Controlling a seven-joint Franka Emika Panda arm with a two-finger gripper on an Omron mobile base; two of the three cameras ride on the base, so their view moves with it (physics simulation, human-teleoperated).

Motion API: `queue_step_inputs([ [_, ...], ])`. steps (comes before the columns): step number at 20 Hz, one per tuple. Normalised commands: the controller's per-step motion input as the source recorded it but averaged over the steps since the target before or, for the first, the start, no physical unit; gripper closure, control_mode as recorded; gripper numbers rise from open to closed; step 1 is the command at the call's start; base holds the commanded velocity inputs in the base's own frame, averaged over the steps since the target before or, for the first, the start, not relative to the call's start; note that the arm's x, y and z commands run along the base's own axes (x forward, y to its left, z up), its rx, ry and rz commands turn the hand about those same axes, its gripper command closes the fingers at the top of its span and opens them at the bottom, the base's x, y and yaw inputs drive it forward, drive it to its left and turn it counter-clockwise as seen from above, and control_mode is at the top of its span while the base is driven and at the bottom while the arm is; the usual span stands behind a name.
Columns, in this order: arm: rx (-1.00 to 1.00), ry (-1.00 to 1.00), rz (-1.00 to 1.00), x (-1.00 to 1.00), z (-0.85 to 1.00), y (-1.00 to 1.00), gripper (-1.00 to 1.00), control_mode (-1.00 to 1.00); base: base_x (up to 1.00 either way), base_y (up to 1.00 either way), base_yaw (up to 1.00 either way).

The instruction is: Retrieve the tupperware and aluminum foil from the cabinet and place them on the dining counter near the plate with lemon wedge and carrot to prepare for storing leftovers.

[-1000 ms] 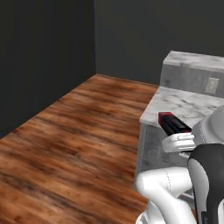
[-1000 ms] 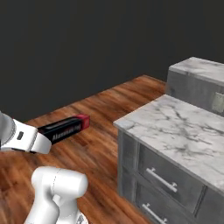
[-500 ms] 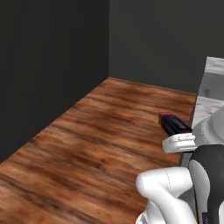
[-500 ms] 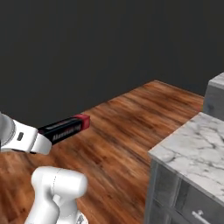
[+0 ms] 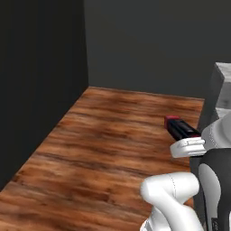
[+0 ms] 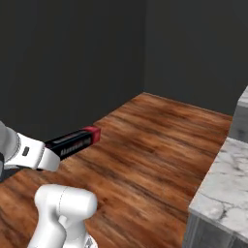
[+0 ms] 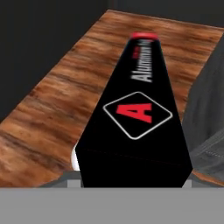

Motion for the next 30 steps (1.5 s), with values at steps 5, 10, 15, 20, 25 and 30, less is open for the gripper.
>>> queue_step_inputs([
  [5,0.00,0.00,0.00,0.00,0.00,0.00,1.00,1.00,1.00,0.49,-0.48],
  [10,0.00,0.00,0.00,0.00,0.00,0.00,1.00,1.00,1.00,0.49,-0.44],
  [15,0.00,0.00,0.00,0.00,0.00,0.00,1.00,1.00,1.00,0.49,-0.42],
  [20,0.00,0.00,0.00,0.00,0.00,0.00,1.00,1.00,1.00,0.49,-0.42],
  [25,0.00,0.00,0.00,0.00,0.00,0.00,1.00,1.00,1.00,0.45,-0.47],
  [30,0.00,0.00,0.00,0.00,0.00,0.00,1.00,1.00,1.00,0.46,-0.48],
])
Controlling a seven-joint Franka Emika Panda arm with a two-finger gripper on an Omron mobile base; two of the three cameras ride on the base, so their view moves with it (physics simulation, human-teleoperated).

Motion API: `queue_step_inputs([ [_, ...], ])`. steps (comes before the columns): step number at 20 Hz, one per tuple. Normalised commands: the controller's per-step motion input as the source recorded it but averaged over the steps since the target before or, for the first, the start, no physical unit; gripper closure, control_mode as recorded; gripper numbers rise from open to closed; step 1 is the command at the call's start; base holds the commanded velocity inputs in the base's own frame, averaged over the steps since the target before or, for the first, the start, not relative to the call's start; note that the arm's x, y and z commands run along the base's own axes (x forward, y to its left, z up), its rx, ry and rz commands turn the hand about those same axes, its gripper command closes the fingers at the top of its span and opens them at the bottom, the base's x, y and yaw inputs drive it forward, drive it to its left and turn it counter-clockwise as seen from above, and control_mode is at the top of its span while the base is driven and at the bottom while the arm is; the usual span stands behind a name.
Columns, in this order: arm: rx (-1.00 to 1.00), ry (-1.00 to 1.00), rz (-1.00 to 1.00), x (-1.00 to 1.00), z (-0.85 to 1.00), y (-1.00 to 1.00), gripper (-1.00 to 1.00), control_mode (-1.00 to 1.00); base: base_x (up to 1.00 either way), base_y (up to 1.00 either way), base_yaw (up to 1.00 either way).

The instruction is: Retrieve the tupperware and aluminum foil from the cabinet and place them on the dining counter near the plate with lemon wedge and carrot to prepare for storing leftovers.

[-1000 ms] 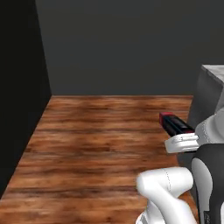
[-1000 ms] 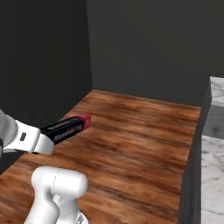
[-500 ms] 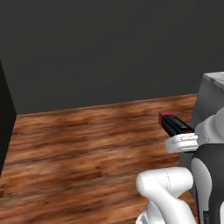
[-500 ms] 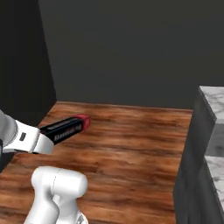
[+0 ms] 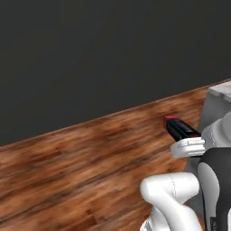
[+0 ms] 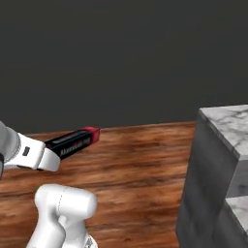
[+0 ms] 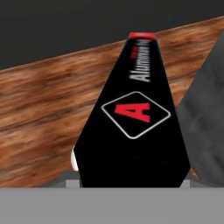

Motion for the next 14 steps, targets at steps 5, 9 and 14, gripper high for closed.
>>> queue_step_inputs([
  [5,0.00,0.00,0.00,0.00,0.00,0.00,1.00,1.00,1.00,0.53,-0.45],
  [9,0.00,0.00,0.00,0.00,0.00,0.00,1.00,1.00,1.00,0.60,-0.44],
  [14,0.00,0.00,0.00,0.00,0.00,0.00,1.00,1.00,1.00,0.50,-0.48],
])
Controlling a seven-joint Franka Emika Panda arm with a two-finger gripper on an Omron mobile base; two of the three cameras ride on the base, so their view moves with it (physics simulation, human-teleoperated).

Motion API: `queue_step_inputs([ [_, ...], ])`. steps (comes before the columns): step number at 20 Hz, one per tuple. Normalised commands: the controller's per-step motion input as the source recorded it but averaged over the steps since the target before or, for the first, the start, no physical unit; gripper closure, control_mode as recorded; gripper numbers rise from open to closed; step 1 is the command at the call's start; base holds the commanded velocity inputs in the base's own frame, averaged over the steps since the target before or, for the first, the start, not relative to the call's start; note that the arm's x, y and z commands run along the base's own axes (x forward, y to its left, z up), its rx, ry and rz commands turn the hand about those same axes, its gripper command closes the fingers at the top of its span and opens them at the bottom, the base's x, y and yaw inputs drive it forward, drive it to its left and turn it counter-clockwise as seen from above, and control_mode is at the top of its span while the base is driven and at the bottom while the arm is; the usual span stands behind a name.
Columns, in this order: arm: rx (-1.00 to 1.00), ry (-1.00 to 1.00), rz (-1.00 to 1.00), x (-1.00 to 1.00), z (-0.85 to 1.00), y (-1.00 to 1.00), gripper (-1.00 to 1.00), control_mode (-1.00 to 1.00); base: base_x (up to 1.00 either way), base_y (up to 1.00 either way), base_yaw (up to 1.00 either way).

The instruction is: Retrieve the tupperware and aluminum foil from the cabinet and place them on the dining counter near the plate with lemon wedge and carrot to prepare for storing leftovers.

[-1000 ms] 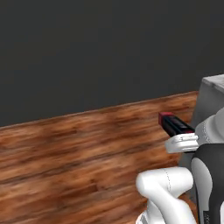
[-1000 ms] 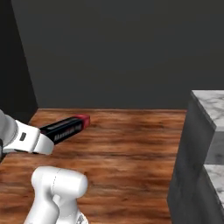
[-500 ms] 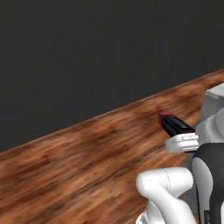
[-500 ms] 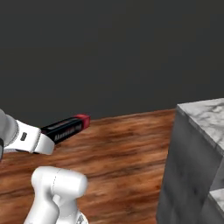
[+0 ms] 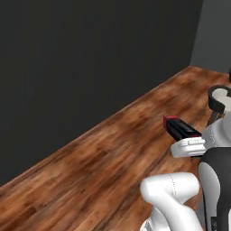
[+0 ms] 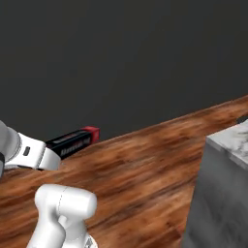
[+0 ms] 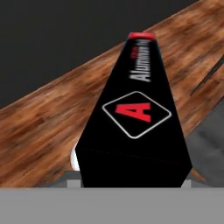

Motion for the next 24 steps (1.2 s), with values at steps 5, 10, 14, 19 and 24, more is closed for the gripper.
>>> queue_step_inputs([
  [5,0.00,0.00,0.00,0.00,0.00,0.00,1.00,1.00,0.97,0.49,-0.52],
  [10,0.00,0.00,0.00,0.00,0.00,0.00,1.00,1.00,0.92,0.44,-0.54],
  [14,0.00,0.00,0.00,0.00,0.00,0.00,1.00,1.00,0.93,0.43,-0.54],
  [19,0.00,0.00,0.00,0.00,0.00,0.00,1.00,1.00,0.95,0.39,-0.52],
  [24,0.00,0.00,0.00,0.00,0.00,0.00,1.00,1.00,0.98,0.37,-0.50],
])
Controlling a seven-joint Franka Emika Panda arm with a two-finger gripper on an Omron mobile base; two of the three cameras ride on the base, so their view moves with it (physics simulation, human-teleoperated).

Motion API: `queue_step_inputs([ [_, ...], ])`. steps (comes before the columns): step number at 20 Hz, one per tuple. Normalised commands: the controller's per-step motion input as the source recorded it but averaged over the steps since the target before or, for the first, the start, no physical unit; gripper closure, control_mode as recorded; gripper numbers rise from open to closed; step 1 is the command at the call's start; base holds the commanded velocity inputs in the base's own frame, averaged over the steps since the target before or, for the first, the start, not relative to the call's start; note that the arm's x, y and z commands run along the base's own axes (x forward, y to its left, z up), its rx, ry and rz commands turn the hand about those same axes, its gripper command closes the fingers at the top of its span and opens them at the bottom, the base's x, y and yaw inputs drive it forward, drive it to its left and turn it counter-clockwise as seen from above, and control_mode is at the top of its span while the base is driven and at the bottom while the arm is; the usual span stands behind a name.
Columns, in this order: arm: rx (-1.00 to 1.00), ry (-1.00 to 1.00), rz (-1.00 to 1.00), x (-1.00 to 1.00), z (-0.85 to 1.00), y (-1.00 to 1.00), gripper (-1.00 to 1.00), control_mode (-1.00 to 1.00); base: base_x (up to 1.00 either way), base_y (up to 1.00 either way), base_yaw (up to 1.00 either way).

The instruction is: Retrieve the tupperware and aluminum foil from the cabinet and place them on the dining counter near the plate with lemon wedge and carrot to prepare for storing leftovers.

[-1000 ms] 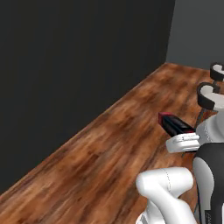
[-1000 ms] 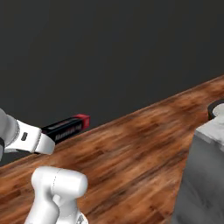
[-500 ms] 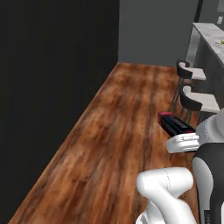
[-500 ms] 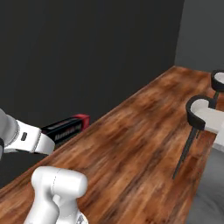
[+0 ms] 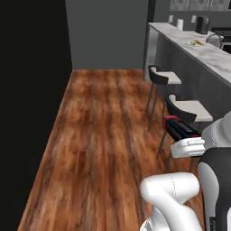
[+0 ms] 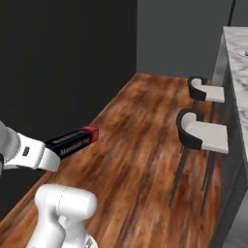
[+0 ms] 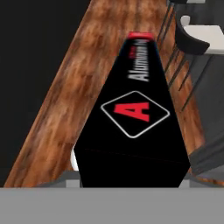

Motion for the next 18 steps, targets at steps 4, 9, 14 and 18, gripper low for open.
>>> queue_step_inputs([
  [4,0.00,0.00,0.00,0.00,0.00,0.00,1.00,1.00,1.00,0.42,-0.48],
  [9,0.00,0.00,0.00,0.00,0.00,0.00,1.00,1.00,1.00,0.53,-0.46],
  [14,0.00,0.00,0.00,0.00,0.00,0.00,1.00,1.00,1.00,0.74,-0.43],
  [18,0.00,0.00,0.00,0.00,0.00,0.00,1.00,1.00,1.00,0.88,-0.42],
])
